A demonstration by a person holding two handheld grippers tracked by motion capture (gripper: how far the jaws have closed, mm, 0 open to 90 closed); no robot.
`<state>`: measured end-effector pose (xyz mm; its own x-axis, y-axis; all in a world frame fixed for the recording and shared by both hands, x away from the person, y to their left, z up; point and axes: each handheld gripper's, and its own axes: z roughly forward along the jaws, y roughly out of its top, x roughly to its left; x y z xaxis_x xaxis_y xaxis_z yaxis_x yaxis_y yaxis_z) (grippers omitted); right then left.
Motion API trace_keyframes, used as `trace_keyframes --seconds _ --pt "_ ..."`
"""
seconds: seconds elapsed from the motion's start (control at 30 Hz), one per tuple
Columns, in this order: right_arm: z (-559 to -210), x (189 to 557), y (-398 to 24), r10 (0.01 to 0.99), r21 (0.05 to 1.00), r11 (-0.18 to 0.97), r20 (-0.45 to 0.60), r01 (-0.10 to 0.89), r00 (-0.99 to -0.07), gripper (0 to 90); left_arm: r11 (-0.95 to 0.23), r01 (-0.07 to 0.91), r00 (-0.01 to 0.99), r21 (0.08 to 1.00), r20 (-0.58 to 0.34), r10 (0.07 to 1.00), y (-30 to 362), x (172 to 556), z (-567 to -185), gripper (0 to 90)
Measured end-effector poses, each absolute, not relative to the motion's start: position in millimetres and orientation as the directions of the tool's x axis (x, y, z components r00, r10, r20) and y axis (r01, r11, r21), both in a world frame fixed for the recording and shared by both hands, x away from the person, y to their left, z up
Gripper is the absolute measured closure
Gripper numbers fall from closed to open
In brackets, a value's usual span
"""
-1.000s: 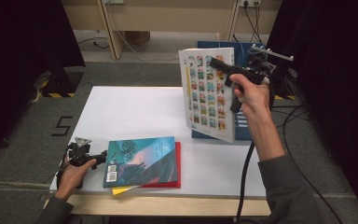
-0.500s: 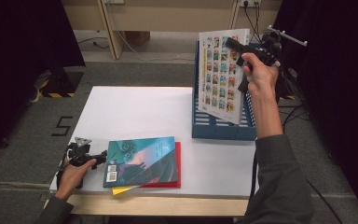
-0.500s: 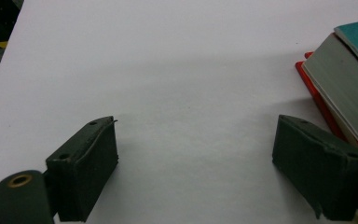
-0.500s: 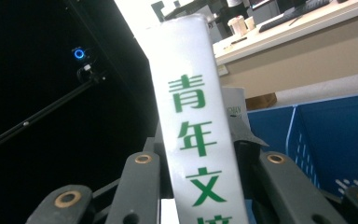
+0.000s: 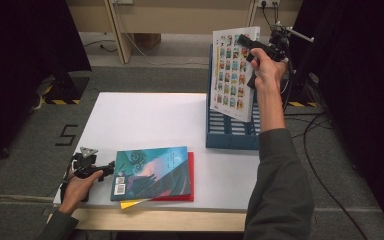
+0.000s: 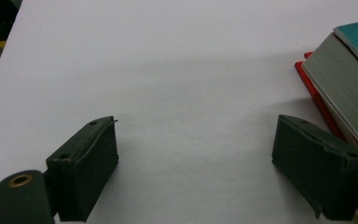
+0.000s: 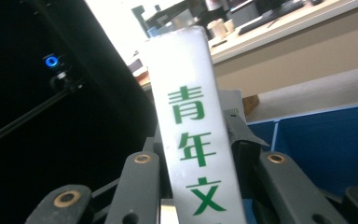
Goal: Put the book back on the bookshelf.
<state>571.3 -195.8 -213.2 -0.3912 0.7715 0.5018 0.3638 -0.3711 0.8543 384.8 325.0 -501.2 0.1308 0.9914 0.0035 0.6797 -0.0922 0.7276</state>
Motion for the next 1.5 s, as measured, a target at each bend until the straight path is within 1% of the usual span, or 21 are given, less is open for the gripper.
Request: trace_keyframes --seconds 0.2,0.37,0.63,0.87,0.97,1.1,1.17,1.27,1.3,1.33,1.37,1.43,1.5 --pt "-220.3 583.8 -193.9 0.796 0.865 -0.367 0.483 0.343 -0.365 70.5 -0.088 0.680 0.132 0.728 -0.003 0.991 326.0 385.1 -501.6 13.3" --pt "-223.7 580.4 -193.6 0.808 0.874 -0.366 0.468 0.319 -0.358 70.5 -0.087 0.675 0.129 0.733 -0.002 0.992 325.6 385.0 -502.0 13.5" --pt "-239.7 574.7 -181.3 0.824 0.890 -0.344 0.439 0.299 -0.359 70.0 -0.091 0.677 0.130 0.731 0.003 0.991 325.0 384.8 -501.6 13.5" --pt "-251.7 575.2 -168.1 0.821 0.890 -0.337 0.437 0.307 -0.367 70.0 -0.089 0.676 0.131 0.731 0.000 0.991 325.2 384.8 -501.7 13.7" --pt "-257.6 574.5 -164.2 0.828 0.896 -0.316 0.421 0.312 -0.370 69.2 -0.092 0.676 0.132 0.731 0.003 0.991 325.1 384.7 -501.6 13.8" --pt "-268.2 570.3 -163.5 0.820 0.888 -0.336 0.440 0.314 -0.367 68.1 -0.097 0.678 0.134 0.729 0.007 0.991 325.2 384.6 -501.4 13.8" --pt "-269.4 567.1 -162.5 0.821 0.893 -0.326 0.430 0.310 -0.375 68.2 -0.096 0.678 0.133 0.728 0.006 0.991 325.2 384.6 -501.4 13.8" --pt "-273.4 565.0 -158.5 0.819 0.882 -0.327 0.444 0.338 -0.364 68.1 -0.095 0.678 0.131 0.729 0.007 0.991 324.8 384.7 -501.3 13.8" --pt "-277.6 564.7 -155.2 0.806 0.867 -0.338 0.467 0.365 -0.365 68.1 -0.095 0.677 0.132 0.729 0.005 0.991 325.0 384.9 -501.4 13.8" --pt "-282.3 565.8 -153.3 0.799 0.866 -0.329 0.467 0.375 -0.377 68.3 -0.094 0.678 0.132 0.729 0.005 0.991 325.0 384.8 -501.4 13.8" --pt "-287.3 566.9 -151.4 0.796 0.859 -0.338 0.479 0.385 -0.371 68.7 -0.096 0.678 0.132 0.729 0.008 0.991 325.0 384.6 -501.4 13.8" --pt "-297.7 570.7 -149.8 0.797 0.853 -0.337 0.484 0.399 -0.361 68.6 -0.096 0.675 0.131 0.731 0.009 0.991 324.6 384.5 -501.5 14.0" --pt "-304.1 570.1 -148.9 0.783 0.851 -0.350 0.495 0.391 -0.377 68.7 -0.096 0.677 0.133 0.729 0.006 0.991 325.2 384.6 -501.4 14.1"
